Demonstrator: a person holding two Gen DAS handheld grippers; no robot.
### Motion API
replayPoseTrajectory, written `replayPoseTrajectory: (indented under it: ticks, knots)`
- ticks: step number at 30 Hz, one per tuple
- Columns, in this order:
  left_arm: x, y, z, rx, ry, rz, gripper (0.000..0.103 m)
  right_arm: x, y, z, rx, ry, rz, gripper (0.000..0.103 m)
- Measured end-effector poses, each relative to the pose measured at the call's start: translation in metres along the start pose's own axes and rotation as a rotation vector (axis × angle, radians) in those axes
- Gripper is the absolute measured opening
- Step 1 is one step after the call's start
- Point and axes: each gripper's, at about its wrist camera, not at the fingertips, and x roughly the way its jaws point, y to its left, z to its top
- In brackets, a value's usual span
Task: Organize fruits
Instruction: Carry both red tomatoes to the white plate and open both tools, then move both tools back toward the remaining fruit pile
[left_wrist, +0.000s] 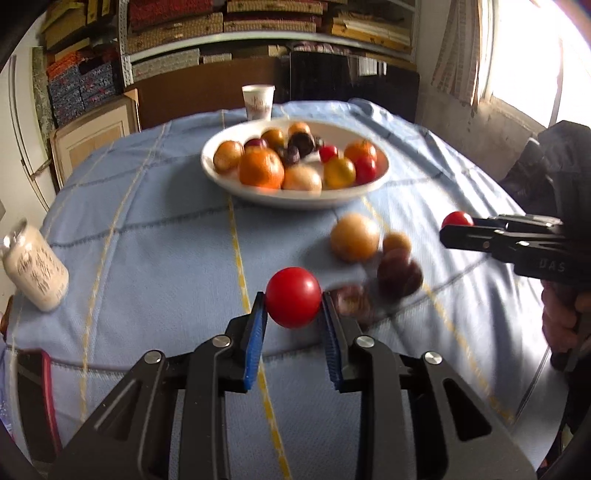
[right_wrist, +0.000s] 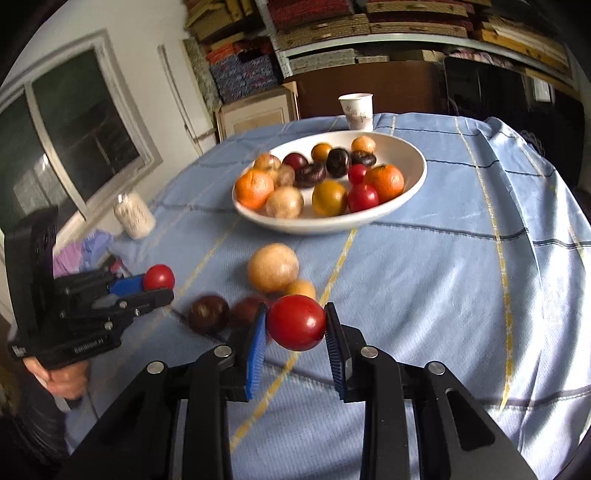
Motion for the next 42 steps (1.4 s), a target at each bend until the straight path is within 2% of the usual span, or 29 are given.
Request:
replayPoseTrajectory:
  ticks: [3,8,12,16,20,22,23,24,26,29,31,32,35,39,42]
  knots:
    - [-0.001,-0.002,0.033,-0.009,-0.025,-0.019,0.028,0.001,-0.002,0.024,0.008,-0.055,-0.023,0.031]
    - [0.015,-0.004,0.096,-0.027,-0.062,0.038,0.028,0.019,-0.014,0.068,0.048,-0.117,-0.077,0.03]
    - [0.047,0.005,0.139,-0.074,-0.042,0.119,0.028,0.039,-0.023,0.095,0.05,-0.129,-0.118,0.031]
    - [0.079,0.019,0.161,-0.122,0.002,0.177,0.028,0.064,-0.031,0.115,0.047,-0.118,-0.124,0.031]
    - [0.103,0.028,0.17,-0.12,0.03,0.242,0.028,0.083,-0.035,0.125,0.037,-0.094,-0.117,0.031]
    - [0.109,0.029,0.172,-0.111,0.043,0.284,0.028,0.09,-0.033,0.128,0.027,-0.073,-0.11,0.031]
    - [0.108,0.029,0.172,-0.11,0.04,0.296,0.035,0.091,-0.033,0.128,0.026,-0.068,-0.111,0.034]
    - [0.105,0.029,0.171,-0.109,0.027,0.307,0.048,0.088,-0.031,0.128,0.023,-0.074,-0.113,0.044]
    - [0.091,0.026,0.167,-0.108,-0.023,0.345,0.059,0.077,-0.027,0.126,0.013,-0.105,-0.123,0.045]
    - [0.065,0.019,0.159,-0.102,-0.066,0.355,0.061,0.057,-0.019,0.121,-0.004,-0.13,-0.109,0.045]
    - [0.044,0.013,0.15,-0.11,-0.096,0.354,0.071,0.041,-0.013,0.113,-0.007,-0.148,-0.092,0.049]
    - [0.035,0.011,0.145,-0.113,-0.111,0.359,0.079,0.035,-0.01,0.11,-0.01,-0.154,-0.088,0.049]
    - [0.011,-0.001,0.123,-0.102,-0.163,0.404,0.09,0.015,-0.005,0.091,-0.007,-0.19,-0.083,0.054]
    - [0.0,-0.012,0.088,-0.057,-0.174,0.45,0.094,0.009,-0.005,0.062,0.015,-0.169,-0.025,0.055]
    - [-0.002,-0.006,0.061,-0.088,-0.166,0.416,0.095,0.016,-0.007,0.044,0.007,-0.131,-0.043,0.055]
